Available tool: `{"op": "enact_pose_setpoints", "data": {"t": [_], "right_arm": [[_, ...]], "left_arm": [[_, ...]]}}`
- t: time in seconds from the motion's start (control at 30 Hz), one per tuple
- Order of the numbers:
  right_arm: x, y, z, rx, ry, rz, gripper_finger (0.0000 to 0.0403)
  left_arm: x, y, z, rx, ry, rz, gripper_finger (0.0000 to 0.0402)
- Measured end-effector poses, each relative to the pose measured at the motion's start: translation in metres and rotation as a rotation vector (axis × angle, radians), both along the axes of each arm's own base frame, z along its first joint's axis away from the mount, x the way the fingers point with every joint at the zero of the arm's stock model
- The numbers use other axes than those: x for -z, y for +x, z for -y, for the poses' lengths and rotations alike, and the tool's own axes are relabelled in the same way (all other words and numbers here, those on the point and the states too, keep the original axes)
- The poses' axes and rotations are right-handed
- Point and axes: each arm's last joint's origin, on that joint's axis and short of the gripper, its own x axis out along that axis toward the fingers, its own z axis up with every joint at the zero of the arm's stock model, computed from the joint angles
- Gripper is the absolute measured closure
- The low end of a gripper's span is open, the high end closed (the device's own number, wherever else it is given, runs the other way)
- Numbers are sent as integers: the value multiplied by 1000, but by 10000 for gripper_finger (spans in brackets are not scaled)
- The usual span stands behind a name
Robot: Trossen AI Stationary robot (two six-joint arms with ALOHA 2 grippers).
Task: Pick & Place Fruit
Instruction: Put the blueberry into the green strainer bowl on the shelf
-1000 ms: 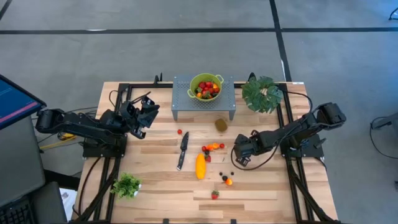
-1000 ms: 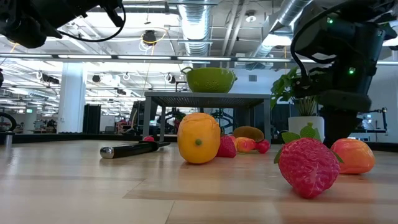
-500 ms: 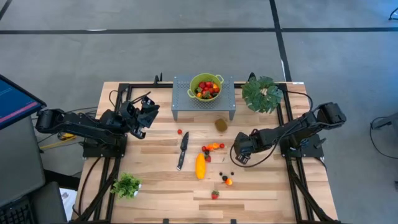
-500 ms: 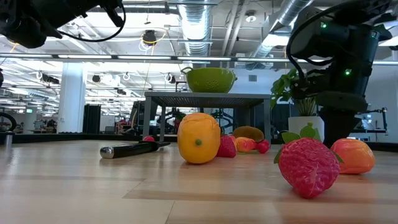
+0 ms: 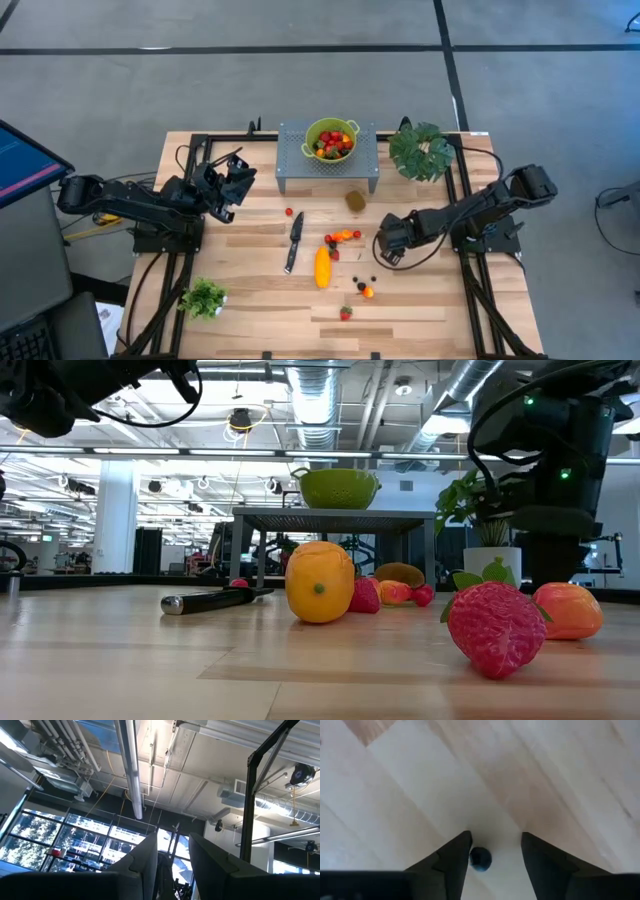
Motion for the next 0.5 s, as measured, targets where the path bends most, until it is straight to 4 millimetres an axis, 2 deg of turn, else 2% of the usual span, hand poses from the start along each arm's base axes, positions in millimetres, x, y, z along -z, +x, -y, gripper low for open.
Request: {"op": "enact_pose_setpoints", "data": {"t": [0.23, 0.5], "right_arm": [[0, -3, -8, -3, 18, -11, 251], [0, -3, -7, -8, 15, -12, 264]], "left_arm": [[0, 0, 0, 0, 0, 0, 296], [0, 0, 0, 0, 1, 0, 296]]}}
